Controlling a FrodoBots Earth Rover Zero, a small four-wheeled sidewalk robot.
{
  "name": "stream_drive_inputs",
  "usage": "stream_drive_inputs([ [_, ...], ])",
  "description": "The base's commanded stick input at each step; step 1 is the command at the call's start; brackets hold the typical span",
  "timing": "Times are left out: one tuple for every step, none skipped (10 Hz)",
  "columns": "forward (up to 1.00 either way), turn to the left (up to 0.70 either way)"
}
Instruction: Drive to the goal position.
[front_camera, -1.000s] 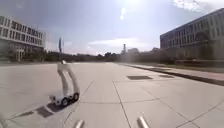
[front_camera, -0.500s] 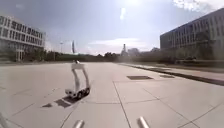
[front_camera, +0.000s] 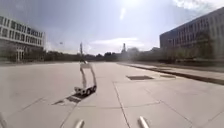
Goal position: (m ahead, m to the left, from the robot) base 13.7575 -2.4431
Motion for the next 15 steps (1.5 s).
stream_drive_inputs([
  [0.70,0.00],
  [0.70,0.00],
  [0.70,0.00],
  [0.70,0.00],
  [0.70,0.00],
  [0.70,0.00],
  [0.70,0.00],
  [0.70,0.00],
  [0.70,0.00],
  [0.70,0.00],
  [0.70,0.00],
  [0.70,0.00],
  [0.70,0.00],
  [0.70,0.02],
  [0.70,0.11],
])
